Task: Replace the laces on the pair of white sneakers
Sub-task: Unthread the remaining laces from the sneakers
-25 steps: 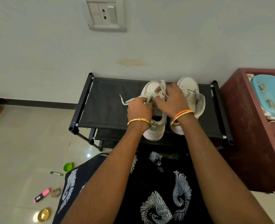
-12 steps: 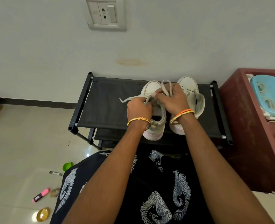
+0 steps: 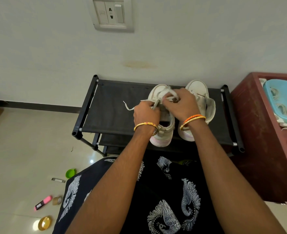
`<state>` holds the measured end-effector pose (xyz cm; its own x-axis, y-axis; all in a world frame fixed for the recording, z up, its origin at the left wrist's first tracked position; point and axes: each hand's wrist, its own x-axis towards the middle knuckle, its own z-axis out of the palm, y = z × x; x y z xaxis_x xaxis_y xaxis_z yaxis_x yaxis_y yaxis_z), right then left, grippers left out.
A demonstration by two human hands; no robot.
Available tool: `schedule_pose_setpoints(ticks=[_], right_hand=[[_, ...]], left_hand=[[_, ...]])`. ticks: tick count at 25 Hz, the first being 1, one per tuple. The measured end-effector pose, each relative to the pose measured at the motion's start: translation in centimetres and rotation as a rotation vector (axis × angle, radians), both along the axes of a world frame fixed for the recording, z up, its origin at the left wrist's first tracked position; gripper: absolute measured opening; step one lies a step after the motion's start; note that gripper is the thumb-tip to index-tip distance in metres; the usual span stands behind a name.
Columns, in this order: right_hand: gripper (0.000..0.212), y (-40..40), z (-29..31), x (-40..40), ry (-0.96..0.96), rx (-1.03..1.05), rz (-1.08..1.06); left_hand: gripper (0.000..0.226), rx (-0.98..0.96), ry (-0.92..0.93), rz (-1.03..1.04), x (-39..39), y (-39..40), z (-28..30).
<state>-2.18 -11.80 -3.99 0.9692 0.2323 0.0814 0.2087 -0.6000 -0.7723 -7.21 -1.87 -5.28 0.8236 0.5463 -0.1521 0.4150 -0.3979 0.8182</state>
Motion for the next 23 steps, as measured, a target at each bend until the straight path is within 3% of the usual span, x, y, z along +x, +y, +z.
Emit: schedule_pose_setpoints(ticks=[2, 4, 9, 13, 16, 19, 23], right_hand=[[0.022, 0.5, -1.0, 0.0, -0.069, -0.277, 0.072], [0.026, 0.9, -1.2, 0.0, -0.078, -0.291, 0.056], [0.009, 0.9, -0.5, 0.0, 0.110, 0.019, -0.039], [0.008, 0.2, 0.3, 0.1, 0.297, 0.400, -0.154], [0.006, 0.3, 0.6, -0.4, 0.380, 0.497, -0.181], [0.022, 0.8, 0.6, -0.4, 0.408, 0.534, -0.233], [0.026, 1.4, 0.9, -0.3, 0.509, 0.706, -0.317]], left_hand=[[0.018, -0.002, 0.009, -0.011, 0.1, 0.2, 0.0], [0.021, 0.012, 0.018, -0.015, 0.0, 0.2, 0.0], [0.015, 0.003, 0.013, 0.001, 0.1, 0.2, -0.1], [0.018, 0.005, 0.001, 0.000, 0.2, 0.1, -0.2], [0.020, 0.012, -0.001, -0.004, 0.2, 0.1, -0.2], [0.021, 0.003, -0.009, 0.000, 0.2, 0.1, -0.2], [0.018, -0.001, -0.005, 0.007, 0.1, 0.1, -0.3]])
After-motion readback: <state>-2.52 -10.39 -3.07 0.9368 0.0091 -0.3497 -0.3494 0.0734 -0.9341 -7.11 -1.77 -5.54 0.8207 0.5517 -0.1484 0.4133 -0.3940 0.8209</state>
